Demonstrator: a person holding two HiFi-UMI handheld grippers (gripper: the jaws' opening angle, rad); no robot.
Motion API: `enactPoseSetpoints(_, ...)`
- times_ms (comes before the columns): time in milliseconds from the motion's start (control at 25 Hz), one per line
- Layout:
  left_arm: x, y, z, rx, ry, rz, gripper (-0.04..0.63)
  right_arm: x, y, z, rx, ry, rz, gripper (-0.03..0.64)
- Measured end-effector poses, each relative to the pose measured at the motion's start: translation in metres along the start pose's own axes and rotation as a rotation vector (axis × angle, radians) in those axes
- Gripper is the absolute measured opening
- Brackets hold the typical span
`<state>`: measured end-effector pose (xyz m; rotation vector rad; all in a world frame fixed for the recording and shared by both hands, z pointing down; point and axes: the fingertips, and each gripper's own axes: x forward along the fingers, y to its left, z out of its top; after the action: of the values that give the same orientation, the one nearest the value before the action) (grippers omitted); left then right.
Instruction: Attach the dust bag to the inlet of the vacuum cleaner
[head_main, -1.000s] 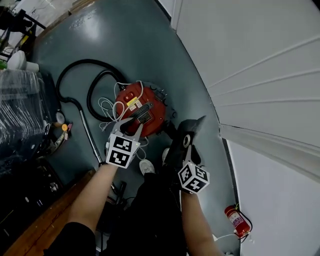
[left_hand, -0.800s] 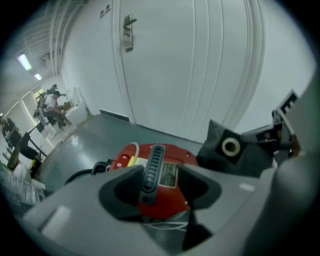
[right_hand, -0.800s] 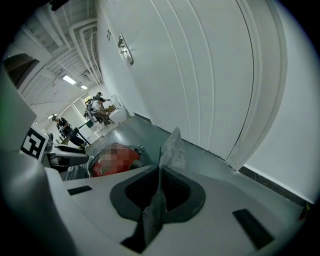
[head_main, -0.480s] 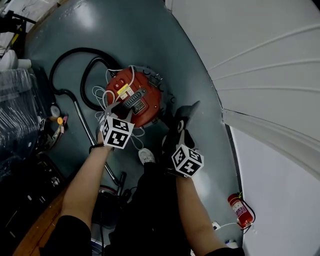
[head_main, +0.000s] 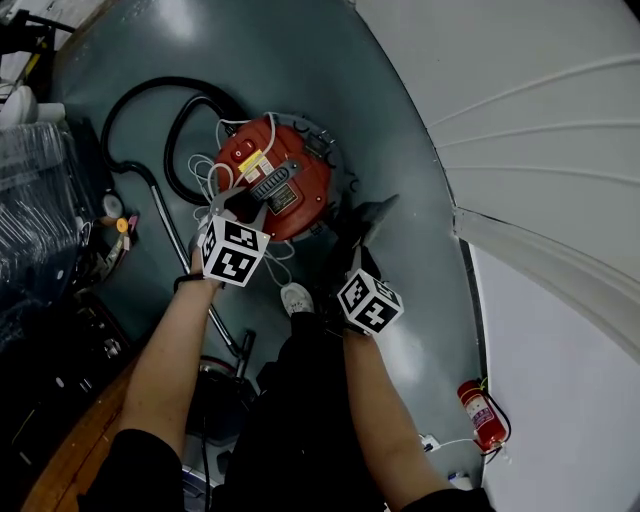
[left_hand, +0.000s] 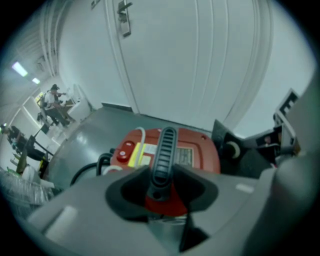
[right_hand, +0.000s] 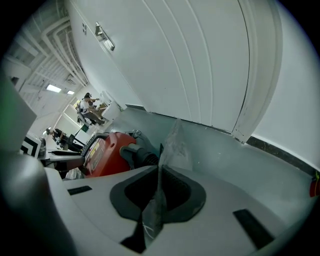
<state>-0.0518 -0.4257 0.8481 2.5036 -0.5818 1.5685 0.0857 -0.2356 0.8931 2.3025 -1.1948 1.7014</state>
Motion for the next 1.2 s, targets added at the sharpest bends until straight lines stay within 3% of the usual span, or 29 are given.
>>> enactPoseSetpoints(200, 0.0, 0.001, 0.0, -0.009, -0.006, -0.007, 0.147, 0.008, 0.007, -0.005, 0.028, 0.016, 0.04, 0.021)
enactPoseSetpoints(440, 0.001, 0.001, -0.001, -0.033, -0.024, -0.026, 0.152, 0.016, 0.009, -0.014, 0.216, 0.028, 0.077, 0.02)
enactPoseSetpoints(680, 0.002, 0.001, -0.001, -0.018, -0.027, -0.042, 0.149, 0.016, 0.014, -0.011, 0.255, 0.062, 0.099, 0.018)
enactPoseSetpoints(920, 0.003, 0.001, 0.0, -0.029, -0.044, -0.021, 0.147, 0.022, 0.033, -0.006, 0.255, 0.065, 0.2, 0.019)
enactPoseSetpoints(1120, 0.001, 0.001, -0.001, -0.034, -0.056, -0.018, 0.149, 0.03, 0.041, -0.007, 0.392, 0.063, 0.288, 0.006)
enactPoseSetpoints(1200, 0.001, 0.001, -0.001, -0.037, -0.06, -0.012, 0.149, 0.033, 0.044, -0.002, 0.374, 0.07, 0.286, 0.005)
